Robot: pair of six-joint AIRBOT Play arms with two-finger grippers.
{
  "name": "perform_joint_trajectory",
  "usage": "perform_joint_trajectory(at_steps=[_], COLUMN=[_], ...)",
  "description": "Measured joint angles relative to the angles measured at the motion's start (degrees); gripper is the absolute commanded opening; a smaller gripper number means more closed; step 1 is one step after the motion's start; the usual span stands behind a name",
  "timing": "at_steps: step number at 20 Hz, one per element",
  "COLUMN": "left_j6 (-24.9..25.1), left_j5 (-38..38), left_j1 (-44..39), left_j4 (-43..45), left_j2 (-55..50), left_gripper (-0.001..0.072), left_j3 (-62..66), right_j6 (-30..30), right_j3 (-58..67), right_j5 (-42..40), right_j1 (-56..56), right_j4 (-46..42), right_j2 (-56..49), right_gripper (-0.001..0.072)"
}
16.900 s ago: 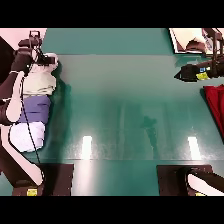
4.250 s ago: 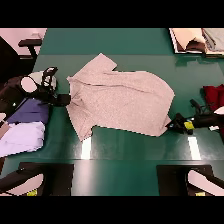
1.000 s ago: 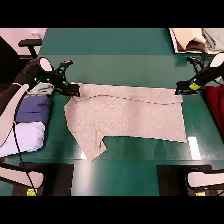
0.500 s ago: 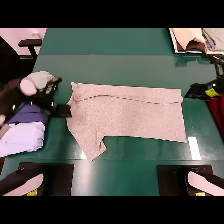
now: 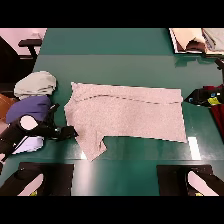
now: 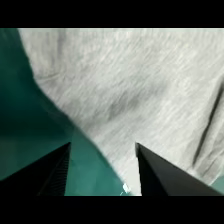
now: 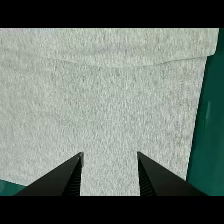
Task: Fold the shirts.
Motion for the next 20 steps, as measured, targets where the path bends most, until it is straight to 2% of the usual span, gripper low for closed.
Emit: perform_joint_trajectory(at_steps=[2,4,5,9,10,11,14,16,20], left_j6=[1.5,2.3,2.6,3.3,3.6,4.1,4.8,5.0,5.3], left_j5=[3.2,5.3,5.7,4.4,3.6,3.0,2.1,1.8,1.7], left_j1=[-0.9,-1.7,-2.0,-2.5,-2.5,-2.6,-2.6,-2.6,-2.6], left_j4=[-2.9,-4.8,-5.5,-7.3,-7.5,-7.6,-7.8,-7.9,-8.0], left_j2=[0.2,0.3,0.3,0.4,0.4,0.4,0.4,0.4,0.4], left_gripper=[0.0463,0.0068,0.0023,0.0023,0.0023,0.0023,0.0023,0.0023,0.0023], left_j3=[-1.0,-1.6,-1.7,-0.8,-0.3,0.2,1.0,1.3,1.5], right_j6=[0.0,-0.1,-0.4,-1.6,-1.7,-1.8,-2.0,-2.1,-2.1], right_j3=[-0.2,-0.3,-0.4,-3.9,-6.1,-9.0,-17.6,-22.7,-28.1], right_j5=[-0.2,-0.2,0.2,3.8,4.4,5.0,6.4,6.5,3.0], right_j1=[0.0,-0.4,-1.0,-8.8,-11.7,-14.9,-22.6,-25.4,-25.5], right_j4=[0.2,0.3,0.2,-0.2,-0.2,-0.4,-0.4,0.1,2.9], right_j2=[1.0,1.9,2.3,3.4,3.6,3.7,2.2,0.0,-4.7], right_gripper=[0.0382,0.0383,0.0382,0.0393,0.0507,0.0587,0.0564,0.0434,0.0427])
